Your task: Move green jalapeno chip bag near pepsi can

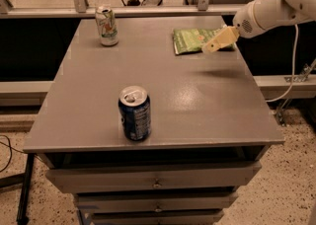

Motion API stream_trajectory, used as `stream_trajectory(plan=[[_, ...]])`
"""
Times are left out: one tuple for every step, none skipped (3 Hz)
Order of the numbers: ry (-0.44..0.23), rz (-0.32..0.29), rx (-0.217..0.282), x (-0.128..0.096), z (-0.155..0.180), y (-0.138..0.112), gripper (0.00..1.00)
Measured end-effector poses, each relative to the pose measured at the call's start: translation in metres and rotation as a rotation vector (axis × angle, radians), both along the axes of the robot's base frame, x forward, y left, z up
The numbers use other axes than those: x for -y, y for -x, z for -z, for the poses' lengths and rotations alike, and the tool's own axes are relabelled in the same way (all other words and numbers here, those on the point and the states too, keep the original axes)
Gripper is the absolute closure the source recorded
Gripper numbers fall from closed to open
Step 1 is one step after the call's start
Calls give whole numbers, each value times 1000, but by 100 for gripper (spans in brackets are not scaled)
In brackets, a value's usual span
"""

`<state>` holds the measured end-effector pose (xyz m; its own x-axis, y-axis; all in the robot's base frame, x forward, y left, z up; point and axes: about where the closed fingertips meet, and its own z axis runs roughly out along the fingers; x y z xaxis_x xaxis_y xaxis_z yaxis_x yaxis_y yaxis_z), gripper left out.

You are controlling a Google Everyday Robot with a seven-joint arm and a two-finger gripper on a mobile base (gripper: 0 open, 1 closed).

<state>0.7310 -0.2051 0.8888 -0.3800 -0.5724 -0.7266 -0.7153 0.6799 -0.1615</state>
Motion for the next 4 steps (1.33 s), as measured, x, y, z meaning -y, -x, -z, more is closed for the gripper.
stream_trajectory(plan=[[-55,51,-9,16,19,-22,0],[-95,81,-26,24,37,-35,0],[-104,70,-27,22,46,-41,18],[-116,57,-18,23,48,-40,41]])
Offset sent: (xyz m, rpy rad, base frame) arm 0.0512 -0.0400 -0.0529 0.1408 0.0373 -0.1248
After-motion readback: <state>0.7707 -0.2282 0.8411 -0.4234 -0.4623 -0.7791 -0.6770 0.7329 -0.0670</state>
